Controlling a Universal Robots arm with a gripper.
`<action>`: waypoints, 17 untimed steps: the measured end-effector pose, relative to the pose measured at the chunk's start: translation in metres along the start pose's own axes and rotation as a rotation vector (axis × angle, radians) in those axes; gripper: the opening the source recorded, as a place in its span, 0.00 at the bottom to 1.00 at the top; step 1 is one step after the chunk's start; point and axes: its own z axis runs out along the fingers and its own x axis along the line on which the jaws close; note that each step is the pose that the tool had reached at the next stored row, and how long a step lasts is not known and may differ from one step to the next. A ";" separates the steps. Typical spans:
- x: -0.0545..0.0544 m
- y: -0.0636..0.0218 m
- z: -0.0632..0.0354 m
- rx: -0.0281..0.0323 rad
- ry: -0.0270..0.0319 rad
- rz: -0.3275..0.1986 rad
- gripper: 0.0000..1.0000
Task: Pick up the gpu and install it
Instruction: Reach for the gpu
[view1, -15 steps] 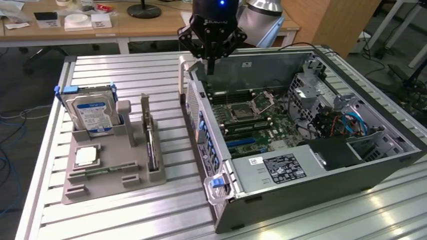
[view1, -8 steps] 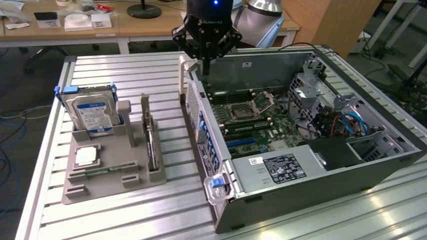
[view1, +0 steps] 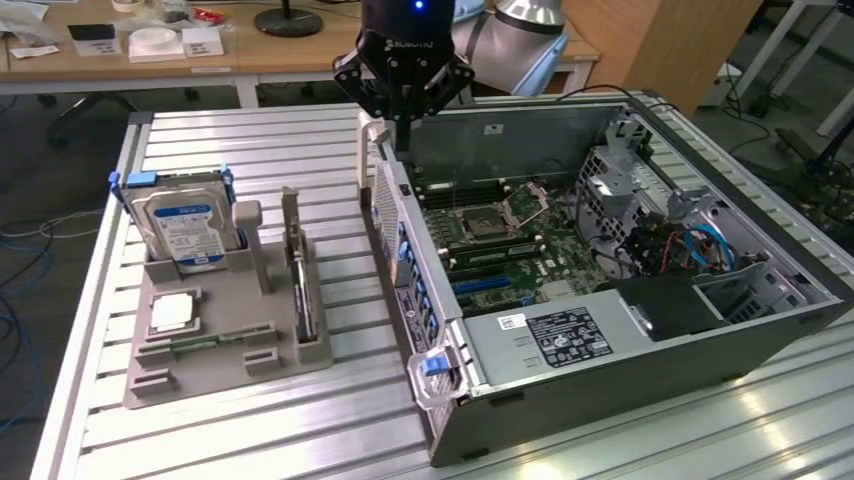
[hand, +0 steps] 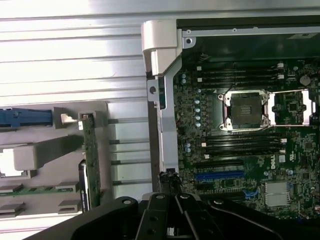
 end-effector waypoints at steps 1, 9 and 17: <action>0.001 -0.0001 0.0000 -0.0001 0.0000 0.000 0.11; 0.010 -0.0009 -0.0001 0.0000 0.0000 0.000 0.11; 0.021 -0.0018 -0.0001 -0.0001 0.0000 0.000 0.11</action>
